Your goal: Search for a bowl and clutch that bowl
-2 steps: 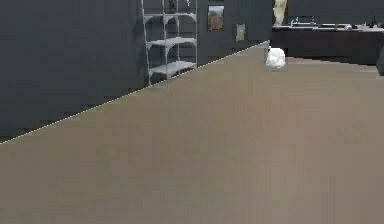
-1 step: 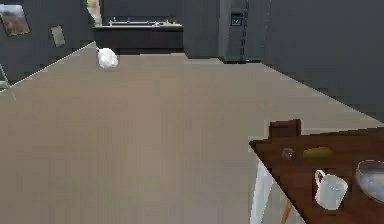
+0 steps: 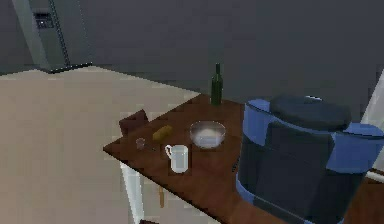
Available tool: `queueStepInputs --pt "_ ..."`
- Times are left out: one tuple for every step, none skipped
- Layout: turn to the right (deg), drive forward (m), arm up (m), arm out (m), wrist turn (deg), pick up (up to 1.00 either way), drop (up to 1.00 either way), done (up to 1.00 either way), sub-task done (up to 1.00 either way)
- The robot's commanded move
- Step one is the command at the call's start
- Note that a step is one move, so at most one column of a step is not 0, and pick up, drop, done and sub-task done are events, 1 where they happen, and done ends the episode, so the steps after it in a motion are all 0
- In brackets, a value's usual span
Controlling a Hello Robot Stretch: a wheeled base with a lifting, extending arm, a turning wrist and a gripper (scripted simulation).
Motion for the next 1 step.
queueStepInputs --pt "15.0 0.0 0.0 0.0 0.0 0.0 0.0 0.0 0.0"
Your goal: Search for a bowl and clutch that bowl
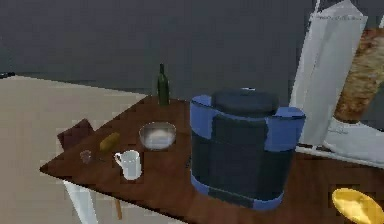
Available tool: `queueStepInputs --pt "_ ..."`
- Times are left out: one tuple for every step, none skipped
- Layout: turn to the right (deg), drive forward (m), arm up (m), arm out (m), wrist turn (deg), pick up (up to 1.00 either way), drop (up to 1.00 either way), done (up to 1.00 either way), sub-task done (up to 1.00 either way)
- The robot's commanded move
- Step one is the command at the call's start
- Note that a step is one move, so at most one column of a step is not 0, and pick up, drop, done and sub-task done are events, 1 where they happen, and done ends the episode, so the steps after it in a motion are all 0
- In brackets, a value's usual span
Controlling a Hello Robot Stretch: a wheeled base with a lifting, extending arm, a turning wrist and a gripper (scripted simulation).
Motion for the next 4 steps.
queueStepInputs --pt "0.0 0.15 0.0 0.0 0.0 0.0 0.0 0.0 0.0" --pt "-45.0 0.0 0.0 0.0 0.0 0.0 0.0 0.0 0.0" --pt "-45.0 0.0 0.0 0.0 0.0 0.0 0.0 0.0 0.0" --pt "-9.0 0.0 0.0 0.0 0.0 0.0 0.0 0.0 0.0"
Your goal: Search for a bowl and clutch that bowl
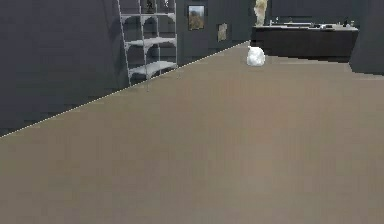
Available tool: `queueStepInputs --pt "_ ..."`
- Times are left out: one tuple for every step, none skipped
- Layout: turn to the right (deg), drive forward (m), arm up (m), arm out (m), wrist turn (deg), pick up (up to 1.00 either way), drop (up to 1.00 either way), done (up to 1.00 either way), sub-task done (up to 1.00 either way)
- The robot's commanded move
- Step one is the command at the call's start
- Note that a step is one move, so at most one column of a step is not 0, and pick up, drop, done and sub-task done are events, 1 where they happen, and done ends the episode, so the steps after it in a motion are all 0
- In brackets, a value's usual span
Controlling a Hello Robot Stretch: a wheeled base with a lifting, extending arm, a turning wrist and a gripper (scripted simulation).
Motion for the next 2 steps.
queueStepInputs --pt "0.0 0.0 0.5 0.0 0.0 0.0 0.0 0.0 0.0" --pt "0.0 0.0 0.38 0.0 0.0 0.0 0.0 0.0 0.0"
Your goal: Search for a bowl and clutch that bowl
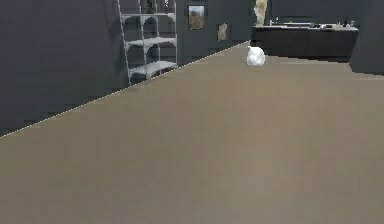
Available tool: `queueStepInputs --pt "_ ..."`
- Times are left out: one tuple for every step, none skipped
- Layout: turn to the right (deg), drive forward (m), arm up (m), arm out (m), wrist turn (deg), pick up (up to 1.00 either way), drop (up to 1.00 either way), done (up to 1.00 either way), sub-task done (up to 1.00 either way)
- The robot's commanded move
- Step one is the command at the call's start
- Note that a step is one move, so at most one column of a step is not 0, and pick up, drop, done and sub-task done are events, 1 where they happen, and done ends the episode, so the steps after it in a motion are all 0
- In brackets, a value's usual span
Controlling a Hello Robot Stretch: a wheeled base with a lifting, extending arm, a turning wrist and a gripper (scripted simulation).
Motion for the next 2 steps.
queueStepInputs --pt "0.0 0.0 0.0 0.42 0.0 0.0 0.0 0.0 0.0" --pt "0.0 0.0 0.0 0.0 45.0 0.0 0.0 0.0 0.0"
